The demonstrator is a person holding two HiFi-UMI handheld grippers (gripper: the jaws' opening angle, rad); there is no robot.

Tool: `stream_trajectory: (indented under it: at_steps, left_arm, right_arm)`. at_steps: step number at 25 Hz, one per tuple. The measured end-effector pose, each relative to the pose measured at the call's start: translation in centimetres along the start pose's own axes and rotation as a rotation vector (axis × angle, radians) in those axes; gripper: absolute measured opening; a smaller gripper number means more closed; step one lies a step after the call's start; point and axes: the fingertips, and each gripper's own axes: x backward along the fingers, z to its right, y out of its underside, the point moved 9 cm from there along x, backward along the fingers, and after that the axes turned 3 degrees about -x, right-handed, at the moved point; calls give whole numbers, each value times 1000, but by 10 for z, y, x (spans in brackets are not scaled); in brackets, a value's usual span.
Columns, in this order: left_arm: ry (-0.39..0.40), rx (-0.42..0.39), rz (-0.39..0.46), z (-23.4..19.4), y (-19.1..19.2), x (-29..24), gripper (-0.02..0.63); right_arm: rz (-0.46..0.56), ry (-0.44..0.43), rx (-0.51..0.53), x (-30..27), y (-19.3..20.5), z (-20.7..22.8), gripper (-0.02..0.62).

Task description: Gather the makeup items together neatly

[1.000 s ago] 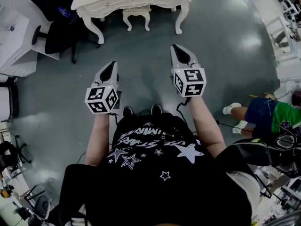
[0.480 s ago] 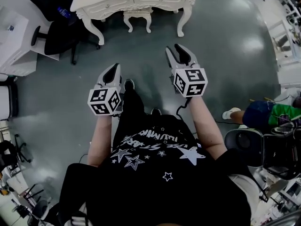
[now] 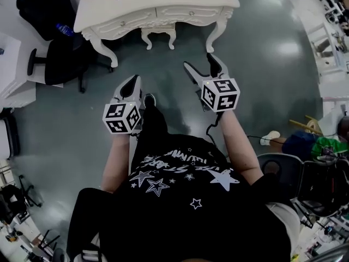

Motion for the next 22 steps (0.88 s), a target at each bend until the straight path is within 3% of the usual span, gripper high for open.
stream_trajectory:
  at_steps: [6,13,22]
  left_arm:
    - [54,-31,-26,-99,-46,-61,2]
    - [51,-10,-46,-210,-90,-111,2]
    - [18,43,-70,-270,-106,-155,2]
  right_arm:
    - [-15,30,-5,-116,-49,-16,404]
    - [-47,33,21,-237,-101,-44,405]
    - [-102,21,33,-327,-126,-51,405]
